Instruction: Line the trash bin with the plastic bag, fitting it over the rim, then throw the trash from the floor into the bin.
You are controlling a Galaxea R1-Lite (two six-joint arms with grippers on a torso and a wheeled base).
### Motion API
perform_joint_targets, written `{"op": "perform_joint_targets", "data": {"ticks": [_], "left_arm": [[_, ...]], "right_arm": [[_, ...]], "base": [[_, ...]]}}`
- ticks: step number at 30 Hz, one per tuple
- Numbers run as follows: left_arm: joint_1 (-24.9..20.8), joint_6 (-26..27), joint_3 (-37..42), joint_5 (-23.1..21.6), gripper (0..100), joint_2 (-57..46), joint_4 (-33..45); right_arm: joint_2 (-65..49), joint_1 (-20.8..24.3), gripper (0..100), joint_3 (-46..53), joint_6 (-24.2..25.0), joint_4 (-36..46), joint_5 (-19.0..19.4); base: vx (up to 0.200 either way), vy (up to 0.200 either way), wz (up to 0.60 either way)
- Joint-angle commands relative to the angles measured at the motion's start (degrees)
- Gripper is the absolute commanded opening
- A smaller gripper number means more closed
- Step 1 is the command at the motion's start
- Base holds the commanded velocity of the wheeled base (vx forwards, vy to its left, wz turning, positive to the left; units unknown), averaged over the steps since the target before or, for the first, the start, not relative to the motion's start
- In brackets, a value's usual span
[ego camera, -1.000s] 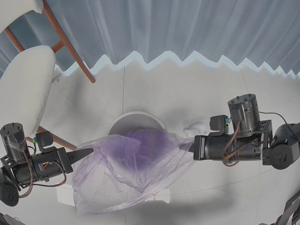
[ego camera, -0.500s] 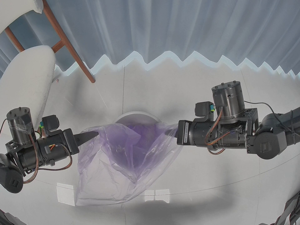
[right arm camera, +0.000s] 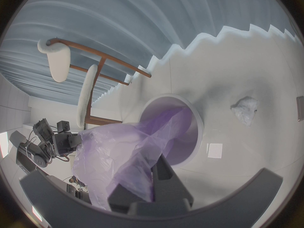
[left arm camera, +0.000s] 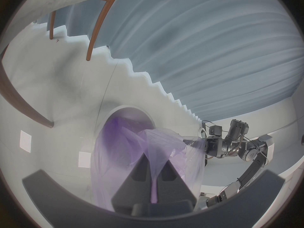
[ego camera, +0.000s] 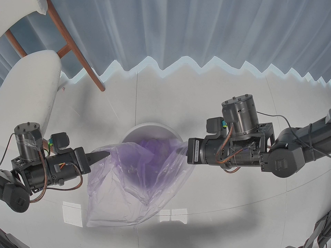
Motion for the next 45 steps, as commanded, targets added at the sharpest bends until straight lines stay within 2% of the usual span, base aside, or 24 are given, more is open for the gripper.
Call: {"op": "perform_joint_targets", "data": {"ticks": [1,8,15,19,31,45], "left_arm": [[0.74,0.09,-0.24,-0.03,0,1.41,-0.68],[0.48,0.17,0.29,-0.29,0,2.55,-2.17],[-1.11,0.52,2.31,-0.29,0,3.17,-2.17],[-1.11,1.23,2.14,-0.2,0,3.78,-2.26],[-0.4,0.7,1.52,0.24,0,7.47,-8.68],[0.39,-0.97,-0.41,0.24,0,7.56,-8.94]], "right_arm": [[0.83,-0.12,0,1.1,-0.04,-0.23,-0.14],[0.39,0.15,0,2.07,-0.48,-0.14,-0.14],[-0.32,0.15,0,8.13,-2.41,-2.07,-0.14],[0.47,0.06,0,8.13,-2.23,-5.77,-0.14],[2.94,-0.12,0,6.46,-2.15,-7.7,-0.14],[4.69,-1.08,0,1.81,-1.97,-8.31,-0.14]], "base": [[0.0,0.0,0.0],[0.0,0.0,0.0],[0.0,0.0,0.0],[0.0,0.0,0.0],[0.0,0.0,0.0],[0.0,0.0,0.0]]}}
